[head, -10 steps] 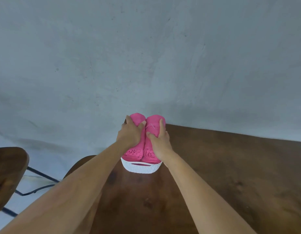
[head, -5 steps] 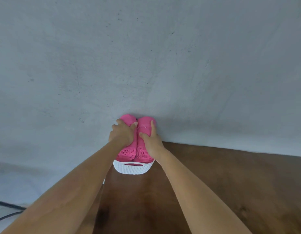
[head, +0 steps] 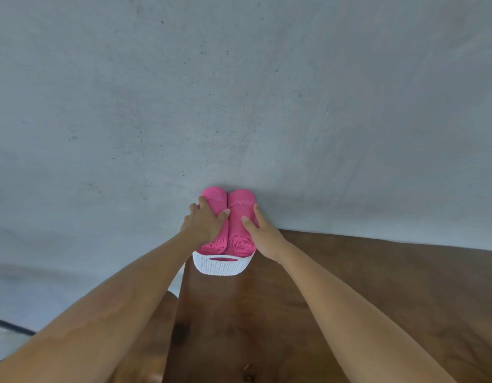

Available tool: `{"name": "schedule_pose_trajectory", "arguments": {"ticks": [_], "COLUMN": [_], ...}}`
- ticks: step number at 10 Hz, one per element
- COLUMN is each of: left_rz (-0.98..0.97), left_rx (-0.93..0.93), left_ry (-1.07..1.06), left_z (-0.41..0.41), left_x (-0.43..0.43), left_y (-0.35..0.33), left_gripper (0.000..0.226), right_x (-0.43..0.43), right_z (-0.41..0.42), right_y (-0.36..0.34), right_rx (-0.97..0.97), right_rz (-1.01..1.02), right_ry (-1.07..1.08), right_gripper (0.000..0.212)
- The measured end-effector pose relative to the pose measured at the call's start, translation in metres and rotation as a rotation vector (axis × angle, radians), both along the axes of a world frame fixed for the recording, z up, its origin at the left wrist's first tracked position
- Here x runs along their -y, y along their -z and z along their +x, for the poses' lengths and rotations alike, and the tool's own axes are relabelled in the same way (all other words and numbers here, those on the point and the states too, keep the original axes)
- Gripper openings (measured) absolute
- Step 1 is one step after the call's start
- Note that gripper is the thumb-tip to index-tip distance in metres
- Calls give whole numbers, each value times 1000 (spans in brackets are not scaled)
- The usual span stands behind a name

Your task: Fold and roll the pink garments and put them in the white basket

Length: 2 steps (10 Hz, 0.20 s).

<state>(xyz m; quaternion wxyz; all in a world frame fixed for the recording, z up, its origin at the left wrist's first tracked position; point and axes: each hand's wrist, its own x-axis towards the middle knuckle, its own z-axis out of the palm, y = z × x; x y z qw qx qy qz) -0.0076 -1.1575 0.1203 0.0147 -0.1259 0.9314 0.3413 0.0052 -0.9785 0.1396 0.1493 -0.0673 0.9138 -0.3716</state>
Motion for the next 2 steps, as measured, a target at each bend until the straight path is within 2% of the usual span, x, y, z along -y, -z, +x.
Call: {"name": "schedule_pose_trajectory", "arguments": {"ticks": [2], "left_rz": [-178], "left_rx": [-66], "left_ry": [114], "left_z": [51], "left_x": [-8], "left_y": [-4], "left_gripper": [80], "right_x": [-50], "right_z": [36], "right_y": [-7], "right_rx": [-56], "right_rz": [121], "right_ry": [-56], "right_gripper": [72]}}
